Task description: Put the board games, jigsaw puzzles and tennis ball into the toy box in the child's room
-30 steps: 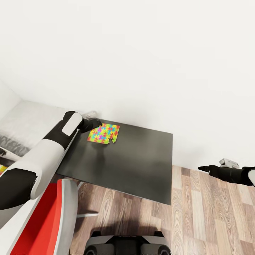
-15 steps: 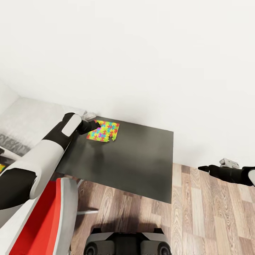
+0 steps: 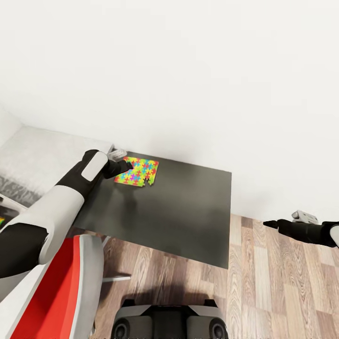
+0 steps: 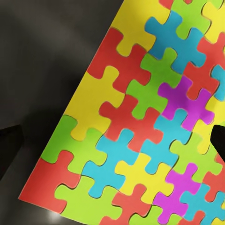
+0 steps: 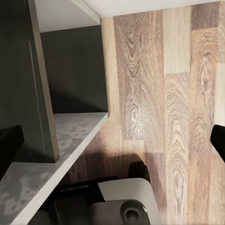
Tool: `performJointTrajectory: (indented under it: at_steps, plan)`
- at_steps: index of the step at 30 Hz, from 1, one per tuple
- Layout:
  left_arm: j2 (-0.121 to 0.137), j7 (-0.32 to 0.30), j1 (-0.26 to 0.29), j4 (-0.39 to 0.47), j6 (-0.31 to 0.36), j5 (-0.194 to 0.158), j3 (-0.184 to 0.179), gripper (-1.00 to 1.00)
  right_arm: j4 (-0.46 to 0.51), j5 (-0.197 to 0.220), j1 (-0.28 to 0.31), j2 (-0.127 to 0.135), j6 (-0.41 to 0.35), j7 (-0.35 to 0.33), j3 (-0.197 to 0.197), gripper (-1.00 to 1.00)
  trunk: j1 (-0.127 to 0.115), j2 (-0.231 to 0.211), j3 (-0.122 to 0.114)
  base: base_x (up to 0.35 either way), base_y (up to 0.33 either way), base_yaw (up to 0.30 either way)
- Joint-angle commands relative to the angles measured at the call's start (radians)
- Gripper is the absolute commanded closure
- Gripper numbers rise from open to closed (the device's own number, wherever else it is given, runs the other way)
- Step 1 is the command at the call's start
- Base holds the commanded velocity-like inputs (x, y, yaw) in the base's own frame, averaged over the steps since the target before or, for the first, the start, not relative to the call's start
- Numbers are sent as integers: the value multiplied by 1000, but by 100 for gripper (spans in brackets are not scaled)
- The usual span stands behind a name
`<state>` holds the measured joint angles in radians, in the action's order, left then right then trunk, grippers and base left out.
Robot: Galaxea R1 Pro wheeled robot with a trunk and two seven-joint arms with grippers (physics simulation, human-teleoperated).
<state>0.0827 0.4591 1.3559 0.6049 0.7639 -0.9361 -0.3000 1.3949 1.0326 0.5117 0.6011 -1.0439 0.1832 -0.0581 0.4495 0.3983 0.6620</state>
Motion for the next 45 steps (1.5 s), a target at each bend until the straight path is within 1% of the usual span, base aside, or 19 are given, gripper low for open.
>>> performJointTrajectory:
  at_steps: [1,23,37,45]
  plan:
    - [1,9,1,1,0,-11,-7,-100,1,11,1,0,-3,10,0,-100,1,2,2,0,0,0]
    - [2,9,3,1,-1,-10,-7,-100,1,9,1,0,-3,10,-1,-100,1,2,6,0,0,-8]
    - [-1,9,1,1,-1,-10,-10,-100,1,9,1,1,-3,10,-2,-100,1,2,6,0,0,-189]
    - [-2,9,0,1,-2,-9,-10,-100,1,9,1,2,-3,10,-2,-100,1,2,6,0,0,-76]
